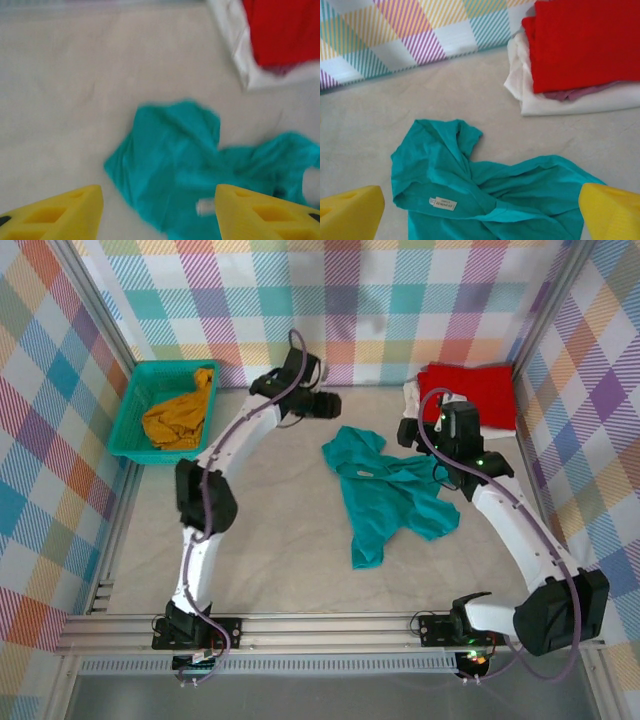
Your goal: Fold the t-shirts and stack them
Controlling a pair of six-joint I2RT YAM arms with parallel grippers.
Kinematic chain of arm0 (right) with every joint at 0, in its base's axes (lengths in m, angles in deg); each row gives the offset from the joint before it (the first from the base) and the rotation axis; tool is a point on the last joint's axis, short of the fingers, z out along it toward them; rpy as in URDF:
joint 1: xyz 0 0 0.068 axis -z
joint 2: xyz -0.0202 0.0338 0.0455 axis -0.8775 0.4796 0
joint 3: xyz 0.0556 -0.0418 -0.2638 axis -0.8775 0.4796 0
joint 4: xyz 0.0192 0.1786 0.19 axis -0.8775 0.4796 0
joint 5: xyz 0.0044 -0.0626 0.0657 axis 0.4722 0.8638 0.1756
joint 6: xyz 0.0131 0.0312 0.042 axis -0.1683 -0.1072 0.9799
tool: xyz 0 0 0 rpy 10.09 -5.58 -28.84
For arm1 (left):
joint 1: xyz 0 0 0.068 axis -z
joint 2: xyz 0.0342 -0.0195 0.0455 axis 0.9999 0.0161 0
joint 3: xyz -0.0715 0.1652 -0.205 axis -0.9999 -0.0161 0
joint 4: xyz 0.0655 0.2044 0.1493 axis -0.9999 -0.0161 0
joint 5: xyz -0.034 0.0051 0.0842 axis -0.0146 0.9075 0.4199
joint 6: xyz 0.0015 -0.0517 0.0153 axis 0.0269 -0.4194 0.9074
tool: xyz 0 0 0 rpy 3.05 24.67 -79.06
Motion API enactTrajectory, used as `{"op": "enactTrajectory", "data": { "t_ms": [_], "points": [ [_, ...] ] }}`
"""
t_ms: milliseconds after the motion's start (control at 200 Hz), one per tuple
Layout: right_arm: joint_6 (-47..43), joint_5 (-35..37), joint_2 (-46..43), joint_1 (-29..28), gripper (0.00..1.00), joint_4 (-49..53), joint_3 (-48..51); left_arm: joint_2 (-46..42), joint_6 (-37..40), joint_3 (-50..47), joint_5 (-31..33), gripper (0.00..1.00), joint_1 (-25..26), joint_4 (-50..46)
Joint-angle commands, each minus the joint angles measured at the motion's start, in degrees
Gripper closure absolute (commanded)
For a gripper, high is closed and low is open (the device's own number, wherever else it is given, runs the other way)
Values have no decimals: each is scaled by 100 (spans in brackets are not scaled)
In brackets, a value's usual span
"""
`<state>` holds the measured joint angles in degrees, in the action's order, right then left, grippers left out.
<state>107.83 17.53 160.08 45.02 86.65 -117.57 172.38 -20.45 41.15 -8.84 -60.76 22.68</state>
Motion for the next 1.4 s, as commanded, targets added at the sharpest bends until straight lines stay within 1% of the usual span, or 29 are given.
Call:
{"op": "enactTrajectory", "data": {
  "t_ms": [0, 40, 90, 140, 180, 215, 280, 360, 430, 575, 615, 750, 810, 870, 950, 1070, 1150, 1245, 1315, 1395],
  "points": [
    [-249, -564, 513, 33, 2, 401, -296, -1324, -277, -1861, -109, 39, 298, 1384],
    [-402, -1017, 774, 57, 4, 481, -410, -1447, -373, -2397, -120, 39, 389, 1636],
    [-595, -1558, 1182, 59, 5, 671, -627, -1430, -669, -2748, -174, 39, 416, 1644],
    [-704, -1813, 1642, -9, 7, 1050, -962, -1400, -917, -3073, -205, 39, 412, 1626],
    [-924, -1915, 1966, -137, 9, 1321, -1207, -1497, -1116, -3474, -40, 39, 412, 1747],
    [-1168, -1844, 2204, -313, 9, 1447, -1341, -1687, -1304, -3931, 186, 40, 391, 1944],
    [-1614, -1425, 2587, -697, 9, 1611, -1600, -2214, -1700, -4906, 590, 39, 282, 2460],
    [-1999, -1042, 3121, -1106, 10, 1872, -2070, -2893, -2162, -5972, 796, 38, 55, 3064],
    [-2278, -877, 3551, -1365, 13, 1928, -2356, -3342, -2382, -6505, 921, 37, -104, 3102],
    [-2384, -502, 4395, -1652, 22, 1963, -2947, -4091, -2337, -7159, 1225, 36, -151, 2981],
    [-2355, -445, 4580, -1664, 27, 1860, -3061, -4205, -2319, -7249, 1282, 36, -181, 2947],
    [-2164, -344, 5134, -1664, 35, 1777, -3442, -4354, -2223, -7394, 1276, 36, -239, 2963],
    [-2131, -331, 5272, -1664, 43, 1720, -3516, -4358, -2172, -7392, 1240, 36, -239, 2989],
    [-2041, -274, 5393, -1664, 54, 1789, -3641, -4334, -2147, -7348, 1277, 36, -239, 2961],
    [-1886, -134, 5381, -1660, 77, 1773, -3683, -4320, -2096, -7354, 1268, 36, -239, 3042],
    [-1705, -144, 5086, -1664, 100, 1781, -3727, -4273, -2125, -7377, 1285, 36, -242, 3216],
    [-1577, -119, 4869, -1664, 100, 2054, -3951, -4188, -2112, -7349, 1116, 35, -241, 3424],
    [-1449, 148, 4468, -1658, 100, 2267, -4108, -3951, -1835, -7189, 473, 33, -168, 3792],
    [-1353, 353, 4157, -1603, 100, 2382, -4198, -3690, -1421, -6837, 322, 32, 122, 3592],
    [-1175, 206, 4040, -1430, 100, 2850, -4598, -3398, -977, -6578, 263, 30, 506, 3402]
  ]
}}
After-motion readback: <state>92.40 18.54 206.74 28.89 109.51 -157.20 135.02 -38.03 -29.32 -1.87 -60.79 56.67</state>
